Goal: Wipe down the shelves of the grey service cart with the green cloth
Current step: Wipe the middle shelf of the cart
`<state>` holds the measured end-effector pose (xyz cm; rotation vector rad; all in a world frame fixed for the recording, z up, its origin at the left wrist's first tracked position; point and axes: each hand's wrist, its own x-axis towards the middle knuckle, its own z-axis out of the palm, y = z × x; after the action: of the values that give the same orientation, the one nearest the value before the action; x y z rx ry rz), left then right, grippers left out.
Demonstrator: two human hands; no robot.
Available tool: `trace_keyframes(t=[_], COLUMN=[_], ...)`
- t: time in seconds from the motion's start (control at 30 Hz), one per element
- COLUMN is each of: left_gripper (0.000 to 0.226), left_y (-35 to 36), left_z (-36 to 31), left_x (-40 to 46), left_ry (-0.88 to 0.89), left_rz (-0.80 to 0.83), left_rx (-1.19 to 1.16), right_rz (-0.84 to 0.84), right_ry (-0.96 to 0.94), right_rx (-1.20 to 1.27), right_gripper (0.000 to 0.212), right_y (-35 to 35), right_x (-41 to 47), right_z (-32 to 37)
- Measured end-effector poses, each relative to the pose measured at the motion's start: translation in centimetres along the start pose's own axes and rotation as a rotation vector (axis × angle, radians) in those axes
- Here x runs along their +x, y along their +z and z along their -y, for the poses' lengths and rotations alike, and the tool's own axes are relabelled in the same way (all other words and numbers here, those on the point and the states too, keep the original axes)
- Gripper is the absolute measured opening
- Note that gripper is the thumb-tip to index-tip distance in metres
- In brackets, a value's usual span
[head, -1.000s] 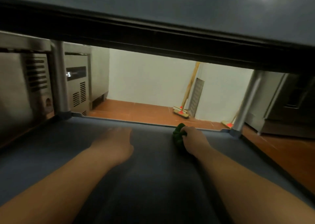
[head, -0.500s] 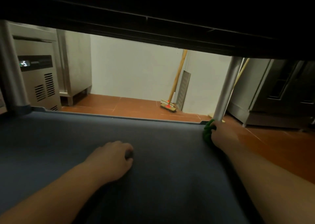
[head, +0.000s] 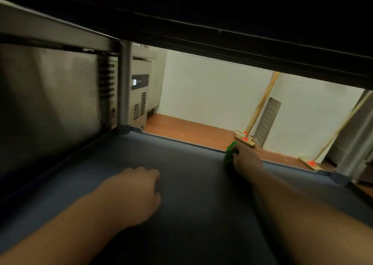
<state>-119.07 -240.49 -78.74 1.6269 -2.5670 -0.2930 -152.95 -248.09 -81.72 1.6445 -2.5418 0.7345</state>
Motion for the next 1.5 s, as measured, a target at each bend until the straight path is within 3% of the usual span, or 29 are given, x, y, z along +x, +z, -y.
trace_keyframes(t=[0.17, 0.37, 0.5, 0.73, 0.9, 1.1, 1.33, 1.5], left_gripper=[0.025, 0.036, 0.047, 0.039, 0.038, 0.041, 0.045, 0.044], left_y=[-0.9, -1.2, -0.9, -0.2, 0.5, -0.3, -0.5, 2.5], left_z=[6.4, 11.1, 11.4, 11.7, 11.9, 8.7, -5.7, -15.7], left_x=[-0.2, 0.4, 0.7, 1.2, 1.8, 1.2, 0.8, 1.0], left_ry=[-0.143, -0.370, -0.436, -0.358, -0.294, -0.152, 0.036, 0.163], left_rz=[-0.246, -0.472, -0.482, -0.490, -0.394, -0.321, -0.268, -0.174], left_rx=[-0.145, -0.508, -0.516, -0.455, -0.367, -0.154, -0.078, -0.177], right_rz=[0.045, 0.094, 0.125, 0.157, 0.170, 0.147, -0.026, -0.067], right_ry=[-0.114, -0.305, -0.382, -0.472, -0.404, -0.172, 0.145, 0.248], right_rx=[0.054, 0.082, 0.105, 0.097, 0.002, -0.094, -0.127, -0.217], right_gripper=[0.025, 0.024, 0.025, 0.027, 0.031, 0.030, 0.020, 0.016], right_y=[4.8, 9.4, 11.3, 12.2, 9.1, 1.0, -9.8, -16.2], right_x=[-0.9, -1.4, -1.5, -2.5, -3.4, -5.0, -9.3, -12.5], right_z=[11.8, 23.0, 27.8, 29.7, 23.8, 6.3, -17.4, -26.6])
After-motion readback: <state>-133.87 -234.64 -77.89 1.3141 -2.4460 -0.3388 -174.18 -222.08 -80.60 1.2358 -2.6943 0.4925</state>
